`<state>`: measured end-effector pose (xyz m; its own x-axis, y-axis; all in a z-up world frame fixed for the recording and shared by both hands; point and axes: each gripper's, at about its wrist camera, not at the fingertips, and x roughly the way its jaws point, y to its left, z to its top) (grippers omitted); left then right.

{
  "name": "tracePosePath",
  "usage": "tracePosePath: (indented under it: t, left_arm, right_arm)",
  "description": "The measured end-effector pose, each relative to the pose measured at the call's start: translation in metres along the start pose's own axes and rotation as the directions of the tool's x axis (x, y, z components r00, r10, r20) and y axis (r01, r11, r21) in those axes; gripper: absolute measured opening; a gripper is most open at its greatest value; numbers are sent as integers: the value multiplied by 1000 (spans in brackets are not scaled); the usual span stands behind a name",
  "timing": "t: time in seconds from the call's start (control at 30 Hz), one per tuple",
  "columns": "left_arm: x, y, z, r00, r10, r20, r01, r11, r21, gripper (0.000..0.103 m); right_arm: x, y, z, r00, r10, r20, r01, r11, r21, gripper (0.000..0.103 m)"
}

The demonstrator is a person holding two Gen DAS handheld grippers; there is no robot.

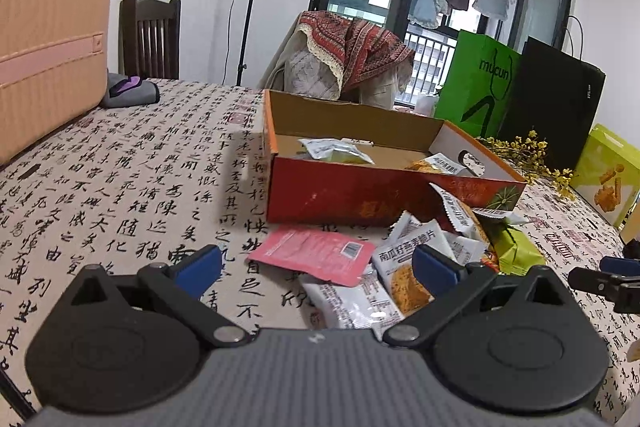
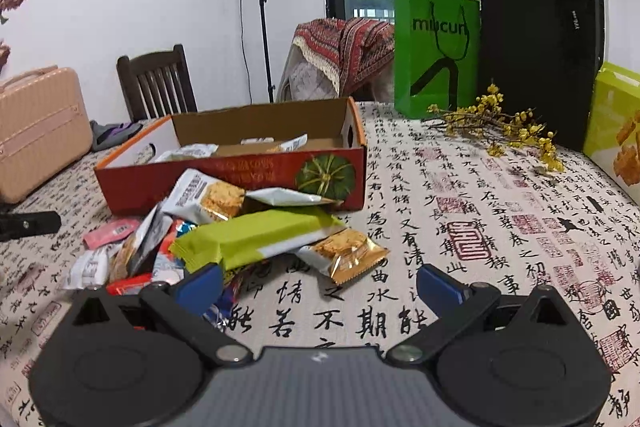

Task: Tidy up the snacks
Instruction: 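Withdraw both tools from the box back toward the snack pile, then grasp a cracker packet with the right gripper while the left gripper grasps a white packet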

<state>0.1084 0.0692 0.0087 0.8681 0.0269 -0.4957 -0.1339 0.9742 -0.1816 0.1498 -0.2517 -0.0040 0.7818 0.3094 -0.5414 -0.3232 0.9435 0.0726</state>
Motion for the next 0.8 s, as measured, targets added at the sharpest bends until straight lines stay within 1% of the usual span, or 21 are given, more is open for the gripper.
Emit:
tracePosePath:
  t: [0.1,0.23,0.37,0.47,0.5,0.57,0.7,0.77,0.8]
  left_arm:
    - [0,1,-1,1000,-5,0,5,1000,0,103]
    - [2,3,-2,1000,-3,-7,3,1000,-6,103]
    - [6,6,-3,1000,-1,-18,1,1000,-13,103]
    - [7,6,-3,1000,-1,-18,1,1000,-16,103]
    - [7,6,-3,1000,1,-17,-1,1000,-18,103]
    - [8,8,-2,1000,6,-20,-6,1000,-20,103]
    - [10,11,-2,1000,15,-23,-16,999,-29,103]
    - [11,10,-2,1000,15,-25,-16,999,-30,103]
    - [11,9,-2,1000,14,-27,-14,999,-29,103]
  right_arm:
    - [10,3,0,999,-32,-24,31,999,-12,103]
    - [25,0,2,997,-53,-55,52,998,-22,103]
    - [51,-7,9,988,-118,-103,110,990,-84,103]
    - [76,-13,17,983,-123,-139,102,983,-150,103]
    - [82,-15,19,982,-116,-149,90,982,-167,103]
    - [93,-19,22,984,-60,-166,29,982,-185,103]
    - [108,-25,28,980,43,-196,-74,986,-150,103]
    - [110,-26,28,978,76,-196,-105,984,-143,100]
    - [110,-26,28,977,93,-191,-121,983,-138,97]
